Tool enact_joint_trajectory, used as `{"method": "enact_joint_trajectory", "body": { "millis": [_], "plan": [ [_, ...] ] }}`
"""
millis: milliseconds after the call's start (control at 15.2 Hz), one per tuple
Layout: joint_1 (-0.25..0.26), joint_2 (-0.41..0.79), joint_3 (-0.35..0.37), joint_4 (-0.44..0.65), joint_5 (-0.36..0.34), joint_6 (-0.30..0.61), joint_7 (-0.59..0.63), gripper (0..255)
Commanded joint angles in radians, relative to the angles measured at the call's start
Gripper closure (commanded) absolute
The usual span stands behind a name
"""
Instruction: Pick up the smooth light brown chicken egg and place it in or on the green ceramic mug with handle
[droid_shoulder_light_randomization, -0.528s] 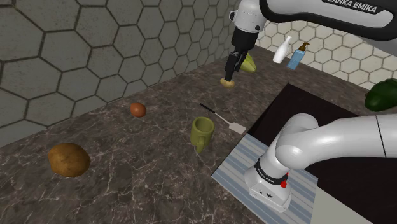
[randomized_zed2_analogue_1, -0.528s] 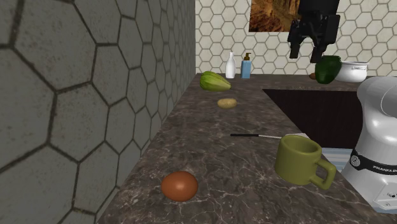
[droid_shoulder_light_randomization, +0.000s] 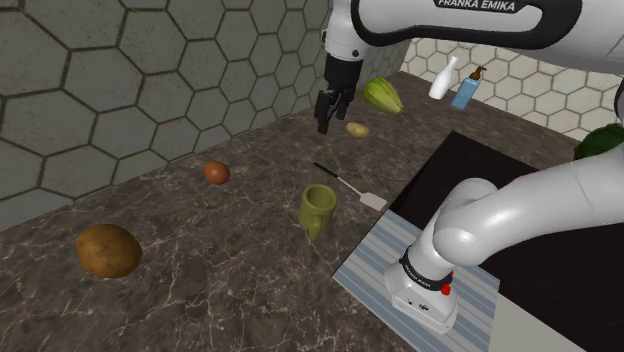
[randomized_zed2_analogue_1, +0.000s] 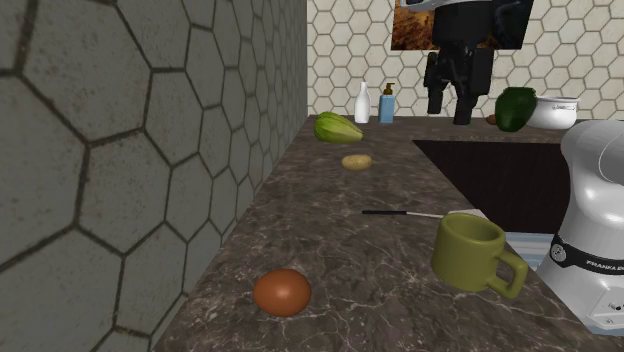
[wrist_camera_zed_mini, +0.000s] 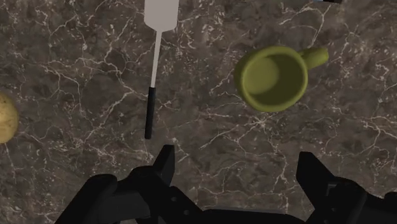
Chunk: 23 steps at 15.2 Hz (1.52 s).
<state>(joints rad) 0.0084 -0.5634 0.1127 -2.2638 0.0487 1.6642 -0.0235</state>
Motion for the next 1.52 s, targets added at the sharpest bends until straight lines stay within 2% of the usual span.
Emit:
{"method": "enact_joint_trajectory", "body": {
  "millis": [0, 396, 792, 1122, 1452],
  "plan": [
    [0.0, 0.064, 0.016, 0.016, 0.01, 0.035, 0.028, 0],
    [0.004, 0.296, 0.069, 0.132, 0.024, 0.115, 0.125, 0],
    [0.016, 0.54, 0.106, 0.294, 0.014, 0.161, 0.221, 0],
    [0.038, 0.75, 0.12, 0.467, -0.006, 0.169, 0.296, 0],
    [0.071, 0.97, 0.121, 0.684, -0.027, 0.144, 0.36, 0]
  ]
}}
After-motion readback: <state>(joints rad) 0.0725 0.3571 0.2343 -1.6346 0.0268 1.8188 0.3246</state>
